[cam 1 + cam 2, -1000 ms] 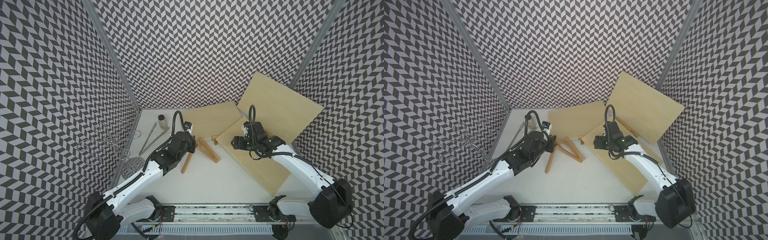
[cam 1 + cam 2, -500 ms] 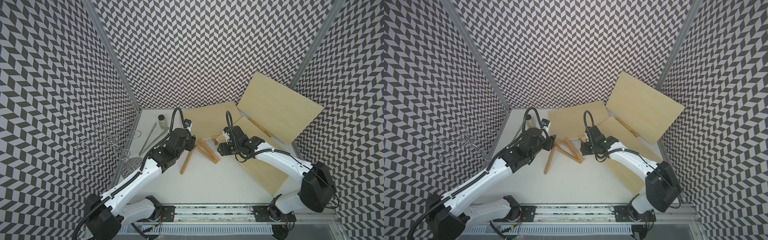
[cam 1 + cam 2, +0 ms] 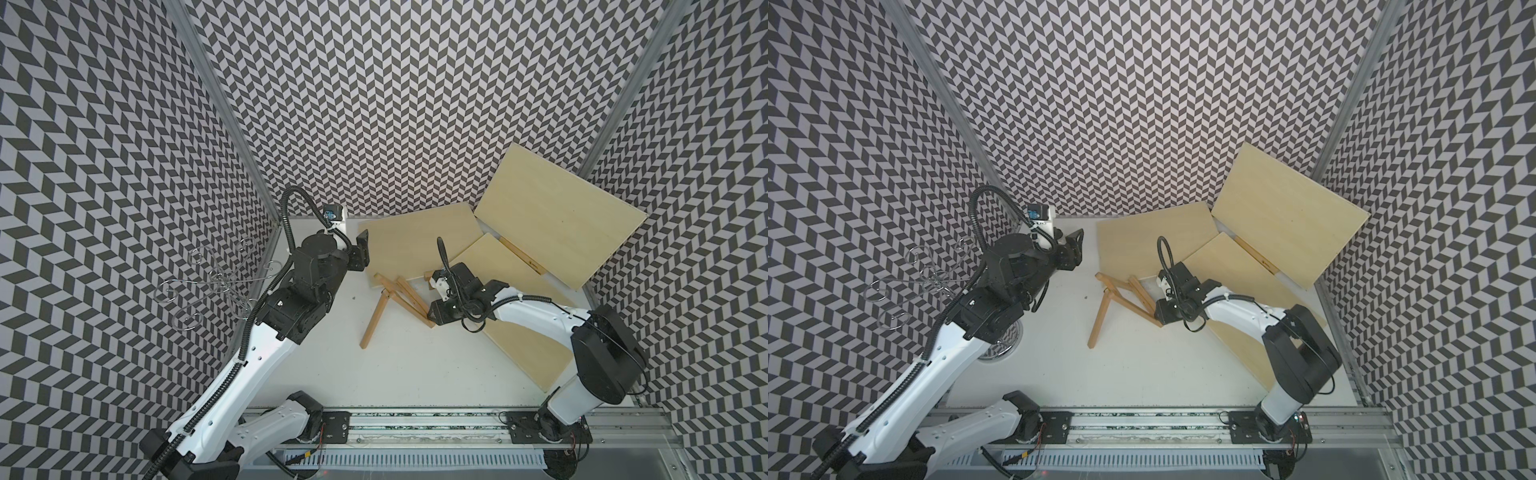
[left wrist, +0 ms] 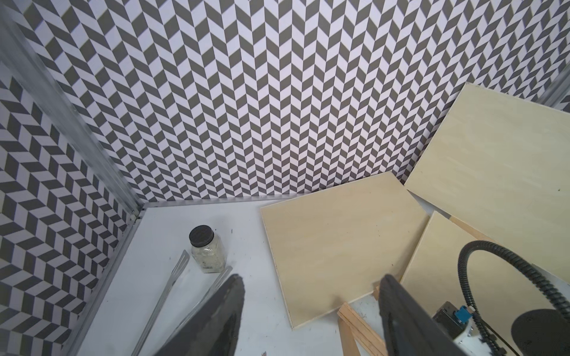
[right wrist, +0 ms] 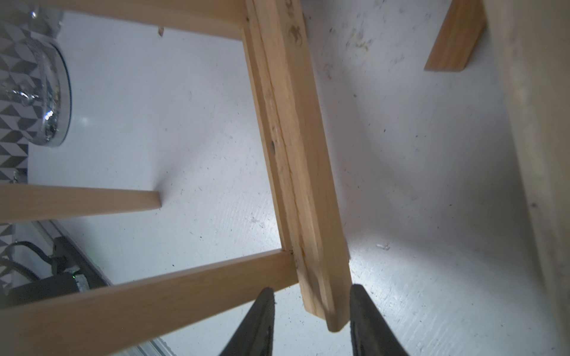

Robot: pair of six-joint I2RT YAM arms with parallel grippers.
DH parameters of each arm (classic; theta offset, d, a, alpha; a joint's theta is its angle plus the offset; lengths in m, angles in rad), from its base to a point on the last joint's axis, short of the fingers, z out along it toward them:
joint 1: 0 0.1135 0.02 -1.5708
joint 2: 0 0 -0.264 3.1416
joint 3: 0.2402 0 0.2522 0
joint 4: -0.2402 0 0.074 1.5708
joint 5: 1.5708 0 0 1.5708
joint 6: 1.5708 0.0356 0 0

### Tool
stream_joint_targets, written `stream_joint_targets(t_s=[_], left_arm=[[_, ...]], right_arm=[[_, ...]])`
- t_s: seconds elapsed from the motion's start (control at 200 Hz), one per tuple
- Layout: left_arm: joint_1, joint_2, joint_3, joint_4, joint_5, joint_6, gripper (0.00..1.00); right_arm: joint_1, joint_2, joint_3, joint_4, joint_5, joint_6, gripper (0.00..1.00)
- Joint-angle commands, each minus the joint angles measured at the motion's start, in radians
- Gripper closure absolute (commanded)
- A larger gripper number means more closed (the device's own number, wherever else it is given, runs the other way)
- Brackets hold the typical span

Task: Assemble the easel
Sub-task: Adjust the easel at the center of the board.

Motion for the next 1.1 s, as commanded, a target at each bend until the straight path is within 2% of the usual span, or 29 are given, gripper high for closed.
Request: stream_joint_targets(t_s=[0.0, 0.155, 0.331, 0.491, 0.616, 0.721, 0.811, 0.961, 1.022, 1.097], left_arm=[[0.010, -0.013, 0.005, -0.041, 0.011, -0.011, 0.30], [0.010, -0.033, -0.002, -0.105, 0.031, -0.055, 0.28], [0.006, -0.076, -0.057, -0.206, 0.086, -0.171, 0.27], [-0.010, -0.143, -0.105, -0.301, 0.024, -0.264, 0.22], [-0.037, -0.172, -0.138, -0.353, -0.008, -0.290, 0.17], [-0.060, -0.175, -0.140, -0.385, -0.044, -0.309, 0.14], [-0.090, -0.176, -0.117, -0.387, -0.079, -0.287, 0.12], [-0.167, -0.148, -0.015, -0.379, -0.154, -0.207, 0.10], [-0.207, -0.110, 0.038, -0.359, -0.117, -0.180, 0.10], [-0.271, -0.053, 0.059, -0.288, 0.019, -0.145, 0.10]], right_arm=[[0.019, -0.007, -0.039, 0.050, -0.065, -0.037, 0.62], [0.084, 0.000, -0.053, 0.067, -0.123, -0.077, 0.63], [0.169, 0.085, 0.046, 0.073, -0.189, -0.160, 0.61], [0.179, 0.138, 0.130, 0.085, -0.238, -0.214, 0.52], [0.170, 0.164, 0.211, 0.127, -0.206, -0.208, 0.42], [0.144, 0.170, 0.274, 0.135, -0.134, -0.186, 0.36], [0.083, 0.150, 0.295, 0.124, -0.137, -0.124, 0.36], [-0.051, -0.006, 0.221, 0.130, -0.092, -0.013, 0.36], [-0.116, -0.073, 0.200, 0.098, -0.061, 0.021, 0.35], [-0.199, -0.158, 0.175, 0.053, -0.023, 0.043, 0.35]])
